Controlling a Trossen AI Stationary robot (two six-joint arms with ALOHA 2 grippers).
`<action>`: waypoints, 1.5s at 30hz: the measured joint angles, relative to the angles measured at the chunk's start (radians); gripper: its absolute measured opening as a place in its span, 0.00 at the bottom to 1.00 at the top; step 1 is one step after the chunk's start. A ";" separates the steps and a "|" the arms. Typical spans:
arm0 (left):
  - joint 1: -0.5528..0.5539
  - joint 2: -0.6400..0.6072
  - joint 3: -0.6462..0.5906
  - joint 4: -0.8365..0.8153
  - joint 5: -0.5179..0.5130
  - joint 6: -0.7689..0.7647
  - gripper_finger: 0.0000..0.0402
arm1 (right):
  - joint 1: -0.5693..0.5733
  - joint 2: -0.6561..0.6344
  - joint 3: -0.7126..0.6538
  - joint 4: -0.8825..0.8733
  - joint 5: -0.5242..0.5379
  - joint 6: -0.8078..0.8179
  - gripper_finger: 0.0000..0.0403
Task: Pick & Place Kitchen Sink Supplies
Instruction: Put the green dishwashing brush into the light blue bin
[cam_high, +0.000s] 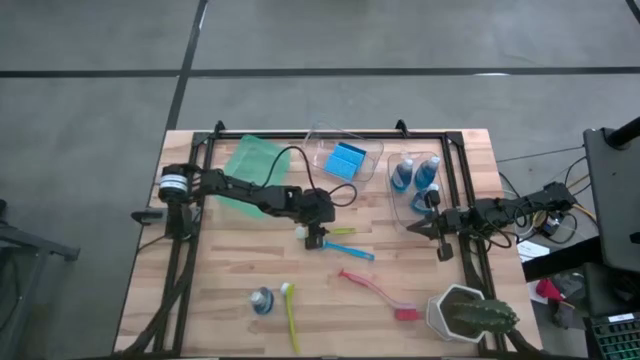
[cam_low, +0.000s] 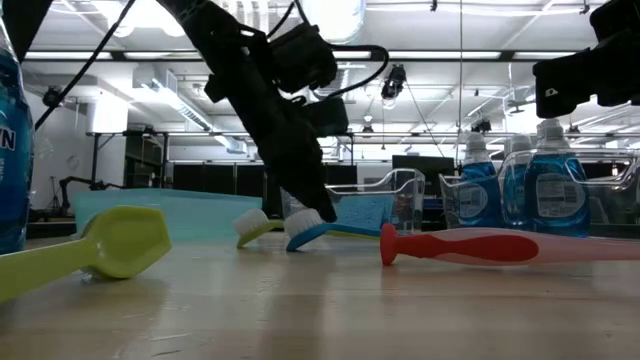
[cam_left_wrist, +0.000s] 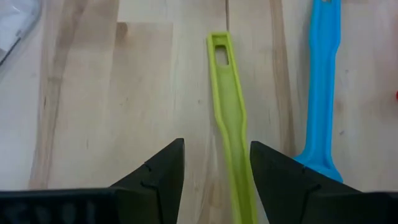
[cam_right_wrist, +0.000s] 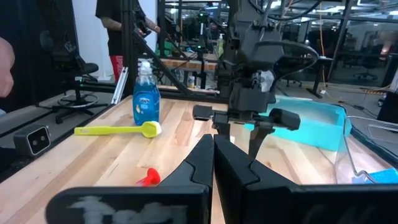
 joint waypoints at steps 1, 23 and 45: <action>0.000 0.000 0.000 -0.001 0.000 0.000 0.45 | 0.000 0.000 0.000 0.000 0.000 0.000 0.02; 0.000 0.022 -0.046 -0.002 0.036 0.005 0.40 | 0.000 0.001 0.000 0.000 0.000 0.000 0.02; 0.002 -0.048 0.023 -0.133 0.040 0.003 0.17 | 0.000 0.001 0.001 0.000 0.000 0.000 0.02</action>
